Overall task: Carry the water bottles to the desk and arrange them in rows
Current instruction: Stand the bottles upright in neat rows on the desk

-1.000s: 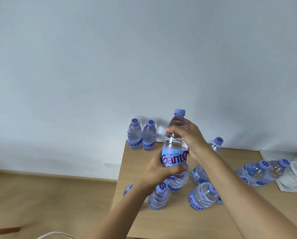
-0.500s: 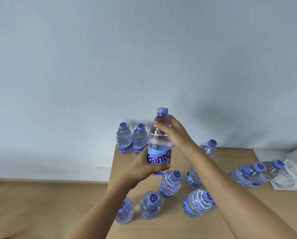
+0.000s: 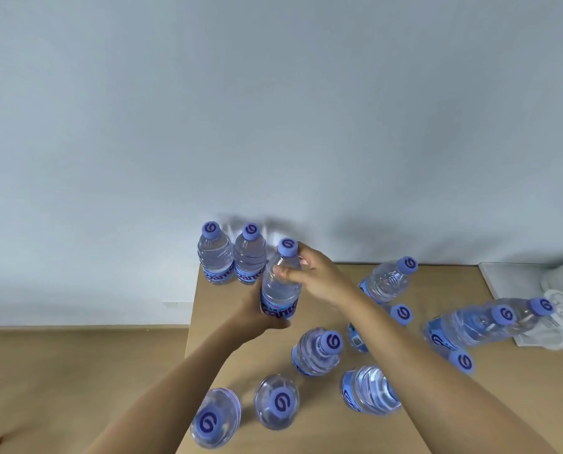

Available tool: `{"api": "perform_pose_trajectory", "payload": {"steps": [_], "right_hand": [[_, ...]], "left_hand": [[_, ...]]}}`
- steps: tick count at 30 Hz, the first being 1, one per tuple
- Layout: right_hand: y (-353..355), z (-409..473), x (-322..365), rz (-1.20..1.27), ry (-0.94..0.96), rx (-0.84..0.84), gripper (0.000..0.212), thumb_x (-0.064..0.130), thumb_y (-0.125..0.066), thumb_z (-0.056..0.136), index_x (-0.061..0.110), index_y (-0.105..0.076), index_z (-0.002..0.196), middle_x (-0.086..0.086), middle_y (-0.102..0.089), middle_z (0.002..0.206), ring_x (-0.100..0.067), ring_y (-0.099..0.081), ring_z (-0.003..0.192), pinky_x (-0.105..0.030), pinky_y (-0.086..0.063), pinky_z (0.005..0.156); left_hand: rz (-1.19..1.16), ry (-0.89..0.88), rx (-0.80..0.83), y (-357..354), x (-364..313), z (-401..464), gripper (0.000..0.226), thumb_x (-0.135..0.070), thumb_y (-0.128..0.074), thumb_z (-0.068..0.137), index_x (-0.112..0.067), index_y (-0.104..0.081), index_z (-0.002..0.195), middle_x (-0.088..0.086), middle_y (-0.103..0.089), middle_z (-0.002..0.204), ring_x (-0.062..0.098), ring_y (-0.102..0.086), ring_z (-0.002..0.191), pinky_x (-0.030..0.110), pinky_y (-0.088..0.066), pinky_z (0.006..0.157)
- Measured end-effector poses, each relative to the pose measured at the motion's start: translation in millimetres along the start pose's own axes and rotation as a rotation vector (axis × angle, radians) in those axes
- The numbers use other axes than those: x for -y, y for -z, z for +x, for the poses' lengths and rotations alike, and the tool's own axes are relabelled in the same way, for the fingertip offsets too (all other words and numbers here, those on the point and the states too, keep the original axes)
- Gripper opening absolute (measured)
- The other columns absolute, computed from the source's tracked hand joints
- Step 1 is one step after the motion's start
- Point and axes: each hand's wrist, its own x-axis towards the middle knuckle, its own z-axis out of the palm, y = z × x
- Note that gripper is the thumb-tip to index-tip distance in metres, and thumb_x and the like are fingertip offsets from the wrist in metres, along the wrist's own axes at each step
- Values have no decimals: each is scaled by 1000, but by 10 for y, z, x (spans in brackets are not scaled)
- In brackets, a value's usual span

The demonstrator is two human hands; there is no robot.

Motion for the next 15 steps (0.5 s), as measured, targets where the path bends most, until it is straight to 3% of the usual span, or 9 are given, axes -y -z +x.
{"api": "perform_pose_trajectory", "payload": {"steps": [2, 5, 6, 9, 15], "right_hand": [[-8, 48, -82, -12, -9, 8, 22, 23, -72, 89, 36, -64, 105, 23, -71, 98, 8, -63, 96, -10, -47, 81], [-21, 119, -217, -41, -18, 6, 28, 23, -73, 89, 40, -62, 109, 20, -68, 111, -4, -59, 115, -25, -46, 97], [-21, 134, -250, -48, -18, 11, 30, 24, -73, 89, 40, -61, 111, 21, -67, 112, -2, -57, 116, -22, -45, 97], [-8, 172, -319, -61, -11, 25, 31, 21, -74, 88, 36, -61, 113, 24, -66, 108, 18, -54, 102, -4, -41, 83], [42, 273, -390, -49, 15, -2, 31, 18, -75, 87, 35, -62, 110, 20, -68, 104, 13, -59, 95, -6, -44, 82]], "left_hand": [[1, 1, -20, 7, 98, 74, 83, 14, -81, 63, -20, -46, 130, -9, -63, 110, -9, -64, 89, 12, -51, 69], [11, 0, -103, -13, 245, 193, 80, 15, -83, 58, -19, -50, 123, -7, -63, 108, -1, -62, 91, 13, -51, 70], [28, -1, -144, -31, 285, 232, 79, 14, -85, 56, -18, -51, 120, -6, -63, 107, 5, -62, 93, 14, -52, 71], [78, 9, -238, -107, 361, 330, 78, 8, -89, 52, -11, -53, 118, 5, -63, 110, 23, -61, 100, 37, -54, 84], [140, 47, -349, -181, 441, 462, 73, -4, -92, 56, -6, -53, 117, 9, -49, 122, 27, -58, 103, 45, -51, 89]]}}
